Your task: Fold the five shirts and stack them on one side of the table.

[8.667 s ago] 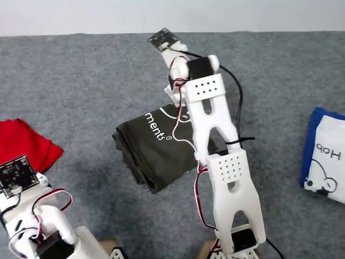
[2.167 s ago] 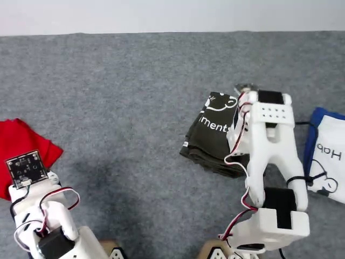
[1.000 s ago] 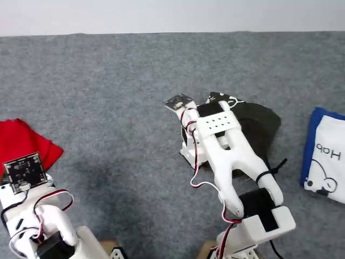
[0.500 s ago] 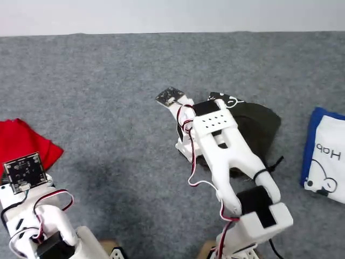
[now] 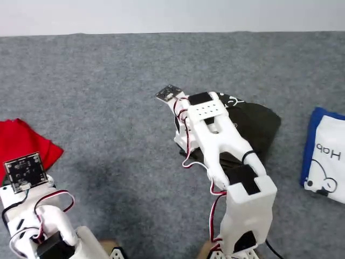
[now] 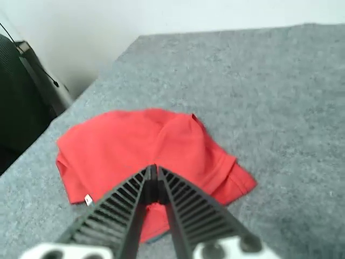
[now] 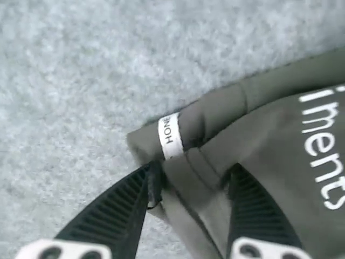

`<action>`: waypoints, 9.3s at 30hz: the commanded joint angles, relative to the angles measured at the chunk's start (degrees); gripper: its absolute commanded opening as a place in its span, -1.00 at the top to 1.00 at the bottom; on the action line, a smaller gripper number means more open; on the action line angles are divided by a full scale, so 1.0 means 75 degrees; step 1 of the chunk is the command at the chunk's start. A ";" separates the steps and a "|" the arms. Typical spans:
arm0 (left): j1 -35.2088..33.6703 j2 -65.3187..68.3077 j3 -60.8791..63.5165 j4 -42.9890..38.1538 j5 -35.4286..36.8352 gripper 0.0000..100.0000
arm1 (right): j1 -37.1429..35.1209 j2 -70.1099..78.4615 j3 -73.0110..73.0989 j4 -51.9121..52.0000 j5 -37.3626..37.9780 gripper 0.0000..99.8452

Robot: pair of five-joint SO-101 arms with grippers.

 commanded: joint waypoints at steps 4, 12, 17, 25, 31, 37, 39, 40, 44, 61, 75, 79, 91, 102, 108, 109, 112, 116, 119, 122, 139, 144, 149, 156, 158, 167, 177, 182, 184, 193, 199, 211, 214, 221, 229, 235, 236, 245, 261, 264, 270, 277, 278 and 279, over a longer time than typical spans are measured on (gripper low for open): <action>-0.0035 -0.0082 -0.0275 0.0211 -0.0094 0.99 | 0.0346 -0.0041 -0.0410 0.0135 0.0434 0.92; -0.0012 -0.0082 -0.0252 0.0188 -0.0094 0.99 | 0.0369 -0.0053 -0.1348 0.1119 0.0445 0.92; 0.0000 -0.0082 -0.0240 0.0188 -0.0094 0.99 | 0.0381 0.0006 -0.1911 0.1682 0.0445 0.79; 0.0000 -0.0082 -0.0240 0.0188 -0.0070 0.99 | 0.0346 0.0006 -0.1911 0.1705 0.1055 0.97; 0.0000 -0.0082 -0.0229 0.0211 -0.0070 0.99 | 0.0018 -0.0006 -0.1934 0.1682 0.1055 0.97; -0.0012 -0.0082 -0.0229 0.0211 -0.0070 0.99 | -0.0557 0.0018 -0.1934 0.1272 0.1020 0.97; -0.0035 -0.0082 -0.0229 0.0211 -0.0070 0.99 | -0.0568 0.0064 -0.1934 0.1061 0.1008 0.97; -0.0035 -0.0082 -0.0229 0.0211 -0.0070 0.99 | -0.0568 0.0147 -0.1934 0.1026 0.1008 0.97; -0.0035 -0.0082 -0.0229 0.0211 -0.0059 0.99 | -0.0533 0.0580 -0.1946 0.1061 0.0996 0.97; -0.0035 -0.0082 -0.0229 0.0223 -0.0059 0.99 | -0.0475 0.0967 -0.5509 0.3464 -0.0481 0.46; -0.0047 -0.0082 -0.0275 0.0199 -0.0094 0.99 | 0.1975 0.0580 -0.4560 0.3065 -0.0844 0.89; -0.0047 -0.0082 -0.0240 0.0199 -0.0094 0.99 | 0.3206 0.1190 -0.4583 0.2022 -0.0141 0.89; -0.0047 -0.0082 -0.0240 0.0223 -0.0094 0.99 | 0.4870 0.3640 -0.4665 0.0557 0.0176 0.89; -0.0047 -0.0082 -0.0240 0.0223 -0.0094 0.99 | 0.4226 0.1905 -0.5251 0.2667 0.0164 0.88; -0.0047 -0.0082 -0.0229 0.0223 -0.0094 0.99 | 0.3886 0.1178 -0.4982 0.3452 -0.0363 0.89; -0.0047 -0.0082 -0.0229 0.0223 -0.0094 0.99 | 0.3874 0.1037 -0.4864 0.3440 -0.0692 0.90; -0.0047 -0.0082 -0.0229 0.0223 -0.0094 0.99 | 0.3722 0.0662 -0.4466 0.3429 -0.1641 0.95; -0.0047 -0.0070 -0.0229 0.0223 -0.0094 0.99 | 0.3440 0.0498 -0.4173 0.3417 -0.2860 0.78; -0.0047 -0.0070 -0.0217 0.0223 -0.0094 0.99 | 0.3370 0.0627 -0.4149 0.3417 -0.3798 0.45; -0.0047 -0.0070 -0.0053 0.0223 -0.0105 0.99 | 0.3288 0.0955 -0.4149 0.3393 -0.4853 0.22; -0.0047 -0.0070 0.0064 0.0223 -0.0105 0.99 | 0.2901 0.3710 -0.4196 0.1377 -0.5486 0.11; -0.0047 -0.0070 0.0064 0.0223 -0.0105 0.99 | 0.2854 0.4073 -0.4536 0.1834 -0.5462 0.41; -0.0047 -0.0070 0.0064 0.0223 -0.0105 0.99 | 0.2889 0.4296 -0.4935 0.2081 -0.5052 0.96; -0.0047 -0.0070 0.0018 0.0223 -0.0105 0.99 | 0.2971 0.4062 -0.6072 0.3347 -0.4607 0.98; -0.0047 -0.0070 0.0006 0.0223 -0.0105 0.99 | 0.3018 0.3745 -0.6271 0.3475 -0.4407 0.98; -0.0047 -0.0070 -0.0182 0.0211 -0.0117 0.99 | 0.3464 0.0639 -0.4161 0.3464 -0.2157 0.98; -0.0047 -0.0070 -0.0147 0.0211 -0.0117 0.99 | 0.5281 -0.1623 -0.2825 0.3452 -0.0082 0.98; -0.0047 -0.0070 -0.0111 0.0211 -0.0117 0.99 | 0.6101 -0.1987 -0.2837 0.3452 0.0539 0.98; -0.0047 -0.0070 -0.0100 0.0211 -0.0117 0.99 | 0.6242 -0.2139 -0.2837 0.3452 0.0610 0.98; -0.0047 -0.0070 -0.0100 0.0211 -0.0270 0.99 | 0.6523 -0.2807 -0.2848 0.3417 0.0832 0.98; -0.0047 -0.0070 -0.0100 0.0211 -0.0645 0.99 | 0.7168 -0.2807 -0.2848 0.3136 0.1184 0.98; -0.0047 -0.0070 -0.0100 0.0211 -0.0633 0.99 | 0.8129 -0.2807 -0.2848 0.2315 0.1618 0.98; -0.0047 -0.0070 -0.0100 0.0211 -0.0633 0.99 | 0.8445 -0.2760 -0.2848 0.1987 0.1641 0.98; -0.0047 -0.0070 -0.0100 0.0211 -0.0633 0.99 | 0.9020 -0.1799 -0.2848 0.1213 0.1653 0.98; -0.0047 -0.0070 0.0053 0.0211 -0.0633 0.99 | 0.9196 -0.0826 -0.2848 0.0123 0.1653 0.98; -0.0047 -0.0070 0.0053 0.0211 -0.0633 0.99 | 0.9383 0.0006 -0.3599 -0.0111 0.1664 0.98; -0.0047 -0.0070 0.0064 0.0211 -0.0633 0.99 | 0.9442 0.0229 -0.3716 -0.0158 0.1735 0.98; -0.0035 -0.0070 0.0076 0.0211 -0.0633 0.99 | 0.9758 0.1975 -0.5966 -0.0053 0.2274 0.89; -0.0035 -0.0070 0.0053 0.0211 -0.0598 0.99 | 0.9418 0.2268 -0.9459 0.3089 0.2262 0.52; -0.0035 -0.0070 0.0029 0.0211 -0.0598 0.99 | 0.9289 0.2315 -0.9354 0.3452 0.2227 0.57; -0.0047 -0.0070 0.0053 0.0211 -0.0598 0.99 | 0.9383 0.2338 -0.7713 0.3429 0.2274 0.95; -0.0012 -0.0070 0.0064 0.1055 -0.0610 0.99 | 0.9653 0.2127 -0.6048 0.3452 0.2239 0.98; -0.0035 -0.0070 0.0029 0.1114 -0.0621 0.99 | 0.9711 0.1916 -0.6025 0.3452 0.2239 0.98; -0.0035 -0.0070 0.0006 0.1114 -0.0621 0.99 | 0.9770 0.1635 -0.6025 0.3464 0.2227 0.98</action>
